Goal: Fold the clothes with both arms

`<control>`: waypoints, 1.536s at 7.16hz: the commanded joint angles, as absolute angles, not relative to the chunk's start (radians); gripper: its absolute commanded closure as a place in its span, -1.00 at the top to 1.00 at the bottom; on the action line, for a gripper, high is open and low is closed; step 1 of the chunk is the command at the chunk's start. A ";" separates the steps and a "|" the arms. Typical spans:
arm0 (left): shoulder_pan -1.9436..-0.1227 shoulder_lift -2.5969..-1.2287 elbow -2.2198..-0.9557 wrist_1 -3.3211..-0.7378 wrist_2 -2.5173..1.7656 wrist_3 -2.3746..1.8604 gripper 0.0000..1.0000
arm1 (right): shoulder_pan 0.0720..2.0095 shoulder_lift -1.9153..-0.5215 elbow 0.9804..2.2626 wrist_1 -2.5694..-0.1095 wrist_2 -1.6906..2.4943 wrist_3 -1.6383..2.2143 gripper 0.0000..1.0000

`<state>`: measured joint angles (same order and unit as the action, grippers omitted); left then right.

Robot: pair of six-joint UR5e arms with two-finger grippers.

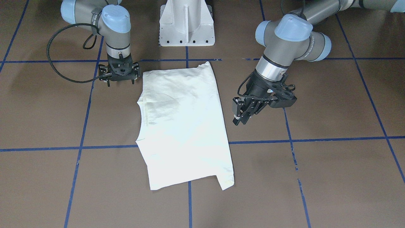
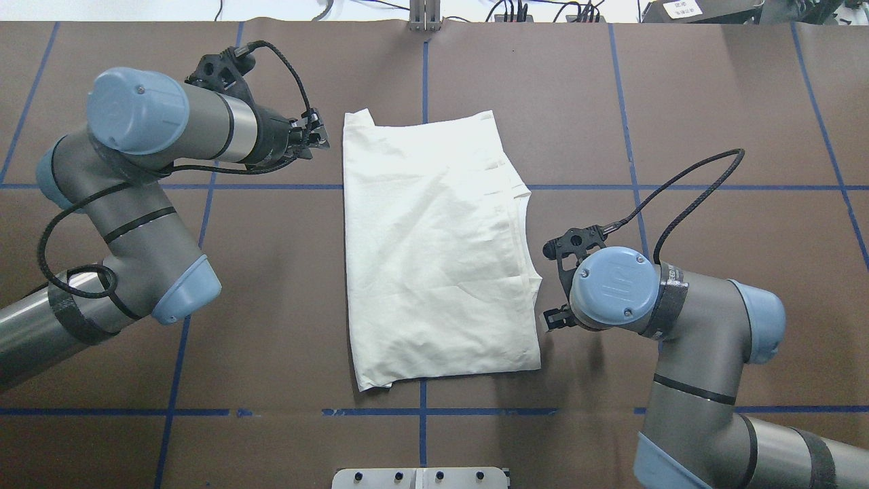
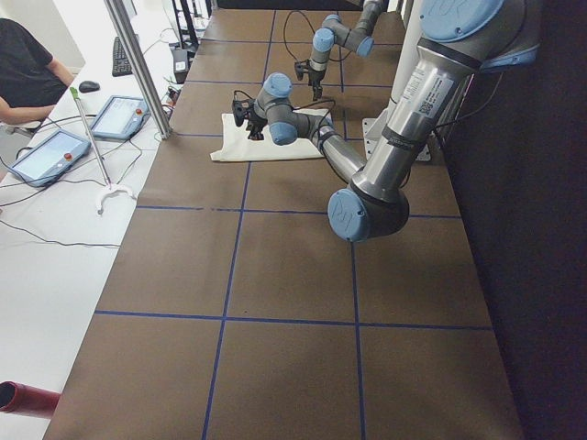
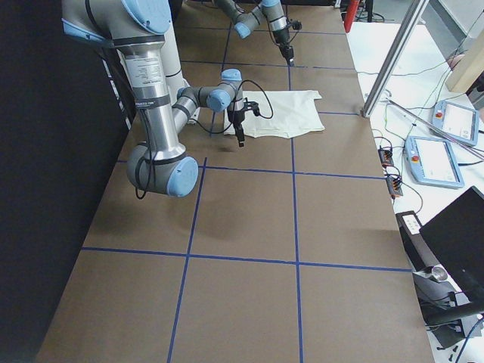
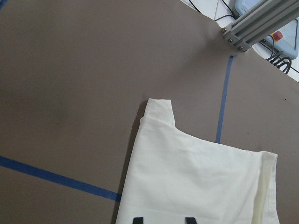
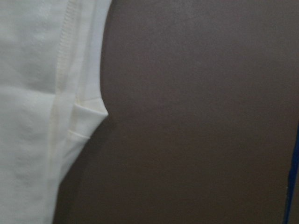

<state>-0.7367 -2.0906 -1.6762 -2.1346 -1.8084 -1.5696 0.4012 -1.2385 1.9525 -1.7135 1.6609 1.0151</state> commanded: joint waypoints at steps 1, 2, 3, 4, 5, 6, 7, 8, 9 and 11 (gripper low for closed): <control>-0.742 -2.091 -1.707 -2.135 -1.810 -1.571 -0.18 | 0.364 -1.110 1.890 -1.700 1.655 1.409 1.00; -0.752 -2.089 -1.721 -2.135 -1.812 -1.571 -0.18 | 0.344 -1.101 1.896 -1.694 1.651 1.580 1.00; -0.758 -2.089 -1.729 -2.135 -1.812 -1.572 -0.18 | 0.307 -1.109 1.893 -1.648 1.634 1.764 0.99; -0.762 -2.089 -1.733 -2.135 -1.812 -1.572 -0.18 | 0.292 -1.112 1.893 -1.619 1.602 1.895 0.91; -0.764 -2.089 -1.733 -2.135 -1.810 -1.572 -0.18 | 0.281 -1.115 1.893 -1.617 1.600 1.973 0.78; -0.762 -2.088 -1.733 -2.134 -1.810 -1.574 -0.18 | 0.281 -1.111 1.887 -1.612 1.601 2.053 0.70; -0.764 -2.088 -1.735 -2.134 -1.810 -1.574 -0.18 | 0.284 -1.112 1.887 -1.612 1.601 2.093 0.68; -0.762 -2.088 -1.736 -2.134 -1.810 -1.575 -0.18 | 0.284 -1.114 1.887 -1.614 1.603 2.106 0.61; -0.762 -2.088 -1.740 -2.134 -1.810 -1.575 -0.18 | 0.284 -1.114 1.882 -1.609 1.608 2.108 0.59; -0.762 -2.088 -1.740 -2.134 -1.810 -1.575 -0.18 | 0.279 -1.114 1.847 -1.586 1.615 2.114 0.57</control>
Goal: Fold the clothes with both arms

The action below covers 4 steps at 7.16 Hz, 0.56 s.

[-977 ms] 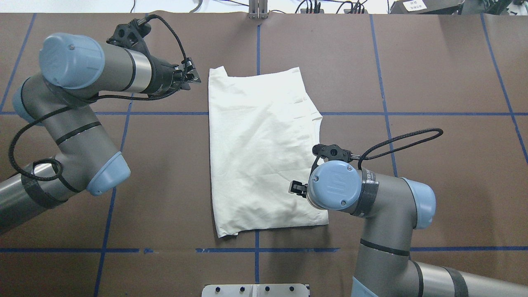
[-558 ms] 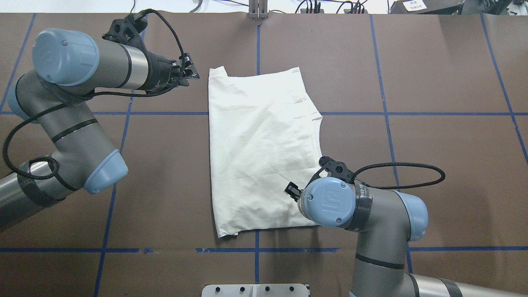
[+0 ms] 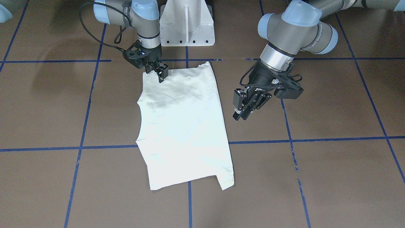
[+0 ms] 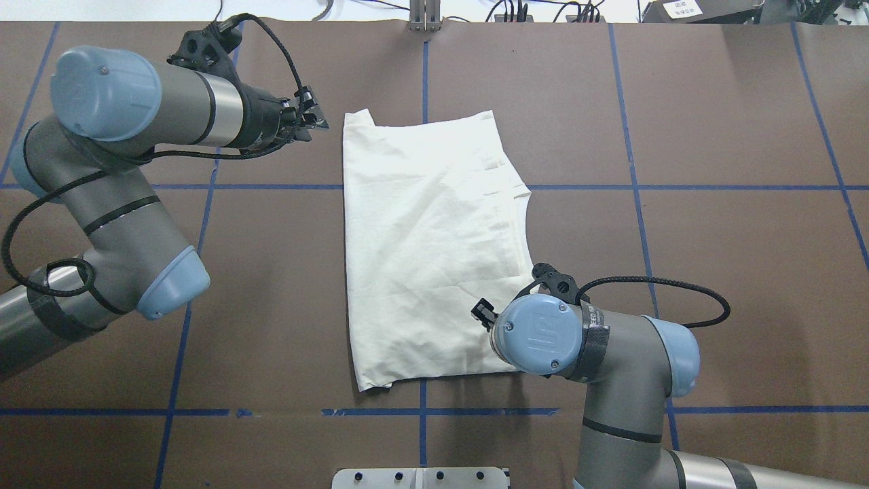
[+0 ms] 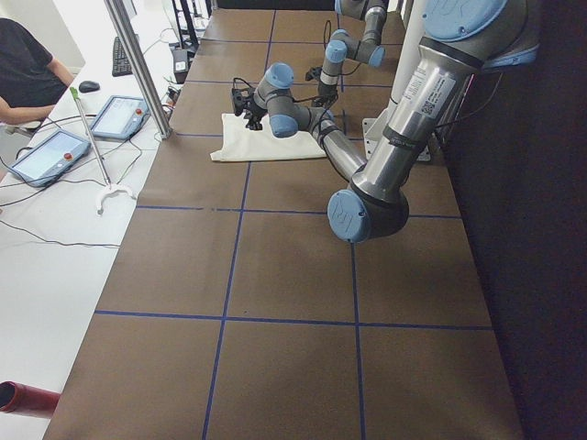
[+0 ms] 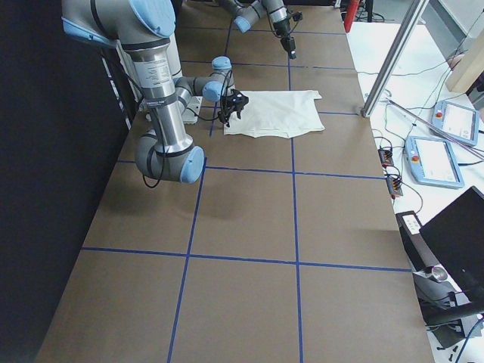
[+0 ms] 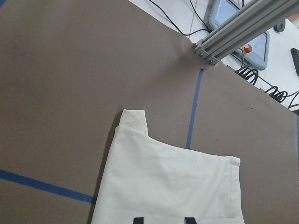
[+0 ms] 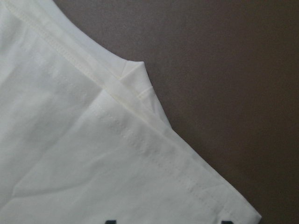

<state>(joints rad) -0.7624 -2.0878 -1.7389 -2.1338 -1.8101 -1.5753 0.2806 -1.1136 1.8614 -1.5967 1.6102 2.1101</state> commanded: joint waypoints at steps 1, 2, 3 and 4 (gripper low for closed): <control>-0.761 -2.088 -1.740 -2.134 -1.810 -1.577 -0.18 | 0.279 -1.115 1.851 -1.588 1.641 2.114 0.47; -0.761 -2.088 -1.740 -2.134 -1.810 -1.578 -0.18 | 0.278 -1.123 1.848 -1.588 1.643 2.115 0.25; -0.761 -2.088 -1.740 -2.134 -1.810 -1.580 -0.18 | 0.278 -1.123 1.850 -1.588 1.644 2.114 -0.45; -0.759 -2.088 -1.740 -2.134 -1.809 -1.582 -0.18 | 0.276 -1.126 1.848 -1.588 1.644 2.114 -0.60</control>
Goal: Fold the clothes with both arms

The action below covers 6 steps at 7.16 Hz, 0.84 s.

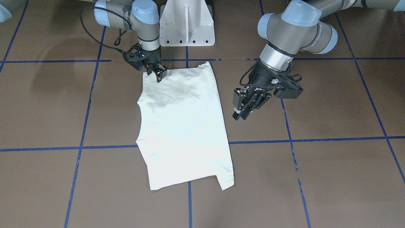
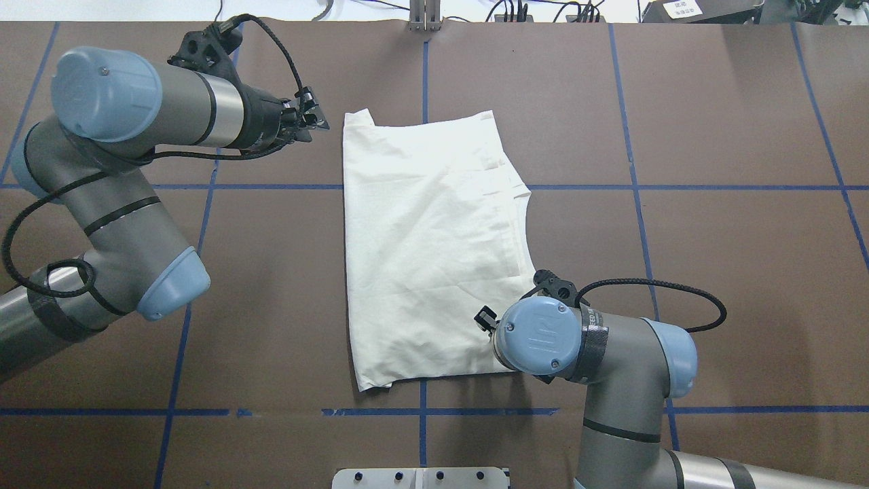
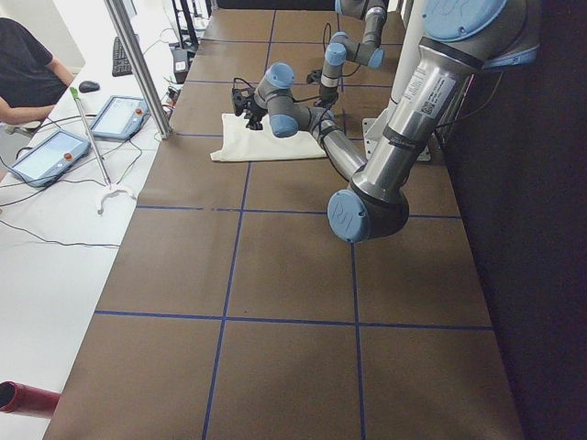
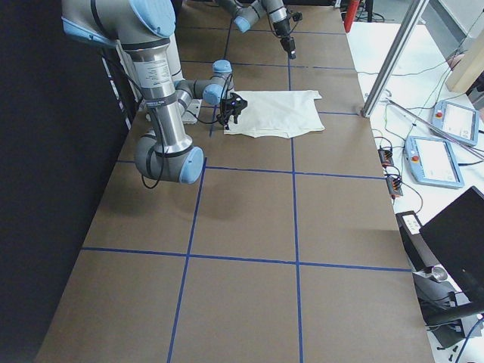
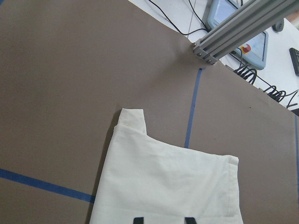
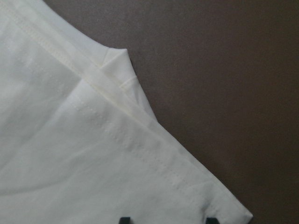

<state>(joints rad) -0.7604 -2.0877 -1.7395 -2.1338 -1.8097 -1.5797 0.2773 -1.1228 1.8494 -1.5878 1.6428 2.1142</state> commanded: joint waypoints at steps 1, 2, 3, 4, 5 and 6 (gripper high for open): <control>-0.759 -2.088 -1.740 -2.134 -1.809 -1.583 -0.18 | 0.276 -1.126 1.858 -1.588 1.647 2.111 -1.00; -0.759 -2.088 -1.740 -2.134 -1.809 -1.582 -0.18 | 0.276 -1.124 1.856 -1.586 1.666 2.108 -1.00; -0.759 -2.088 -1.740 -2.134 -1.809 -1.583 -0.18 | 0.276 -1.126 1.855 -1.586 1.669 2.105 -1.00; -0.759 -2.088 -1.741 -2.134 -1.810 -1.583 -0.18 | 0.278 -1.123 1.862 -1.586 1.670 2.105 -1.00; -0.758 -2.088 -1.747 -2.134 -1.810 -1.591 -0.18 | 0.278 -1.126 1.885 -1.586 1.669 2.108 -1.00; -0.727 -2.038 -1.782 -2.135 -1.813 -1.705 -0.18 | 0.279 -1.129 1.910 -1.586 1.670 2.109 -1.00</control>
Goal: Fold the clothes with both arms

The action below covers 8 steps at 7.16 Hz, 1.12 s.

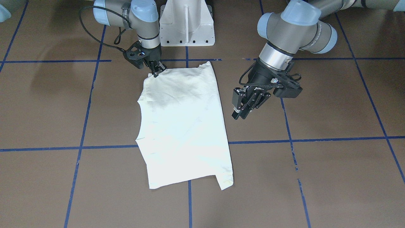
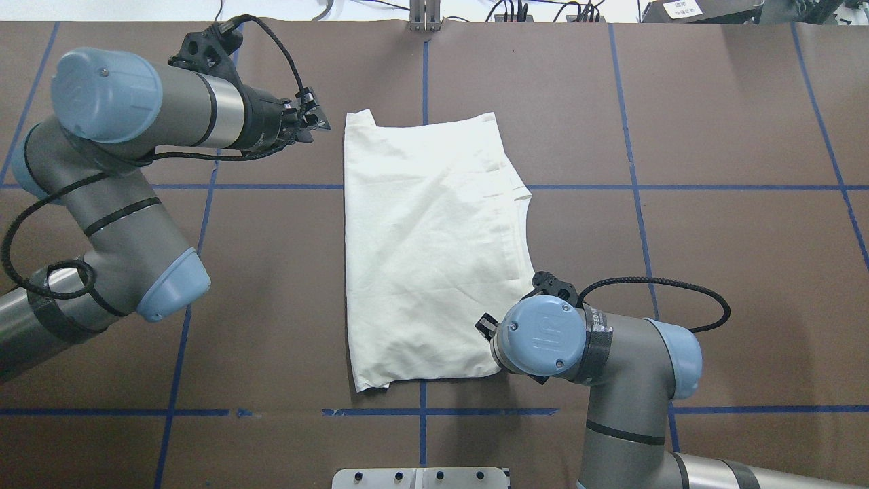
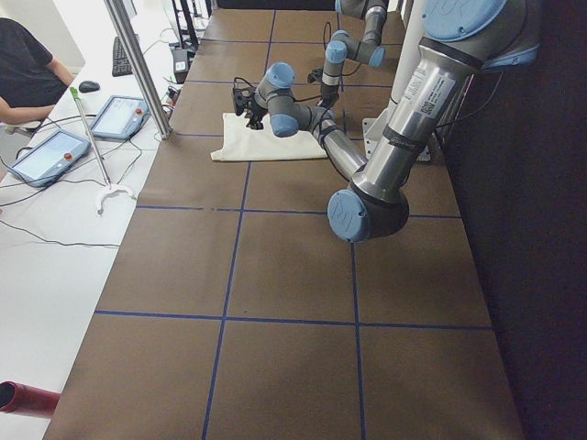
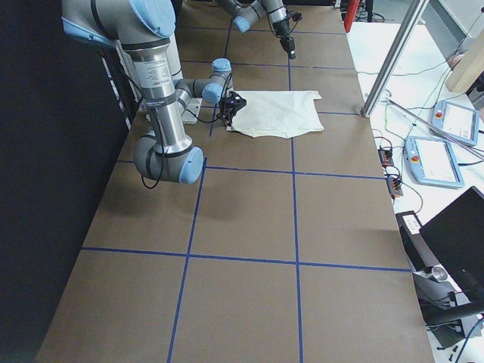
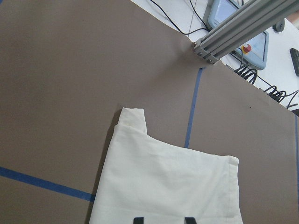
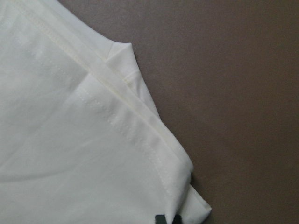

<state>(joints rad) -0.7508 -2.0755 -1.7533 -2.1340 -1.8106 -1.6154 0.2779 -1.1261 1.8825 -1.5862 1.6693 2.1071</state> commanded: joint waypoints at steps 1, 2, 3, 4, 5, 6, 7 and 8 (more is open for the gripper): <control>-0.657 -1.990 -1.819 -2.135 -1.804 -1.763 -0.16 | 0.279 -1.147 1.945 -1.586 1.671 2.109 -1.00; -0.582 -1.917 -1.871 -2.137 -1.795 -1.838 -0.14 | 0.279 -1.185 1.977 -1.585 1.672 2.109 -1.00; -0.481 -1.883 -1.905 -2.137 -1.722 -1.921 -0.08 | 0.279 -1.187 1.977 -1.585 1.678 2.109 -1.00; -0.378 -1.881 -1.907 -2.134 -1.624 -2.000 -0.06 | 0.276 -1.186 1.976 -1.577 1.680 2.109 -1.00; -0.314 -1.875 -1.904 -2.134 -1.612 -2.009 0.04 | 0.276 -1.187 1.973 -1.563 1.681 2.109 -1.00; -0.255 -1.875 -1.904 -2.109 -1.612 -2.049 0.08 | 0.276 -1.186 1.973 -1.563 1.681 2.109 -1.00; -0.209 -1.876 -1.902 -2.076 -1.609 -2.066 0.08 | 0.276 -1.186 1.973 -1.562 1.680 2.109 -1.00; -0.204 -1.879 -1.896 -2.072 -1.609 -2.068 0.08 | 0.276 -1.186 1.973 -1.562 1.681 2.109 -1.00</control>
<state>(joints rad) -0.2335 -1.8769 -1.9011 -2.0887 -1.6118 -2.0548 0.2762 -1.1859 1.9728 -1.5627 1.6805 2.1092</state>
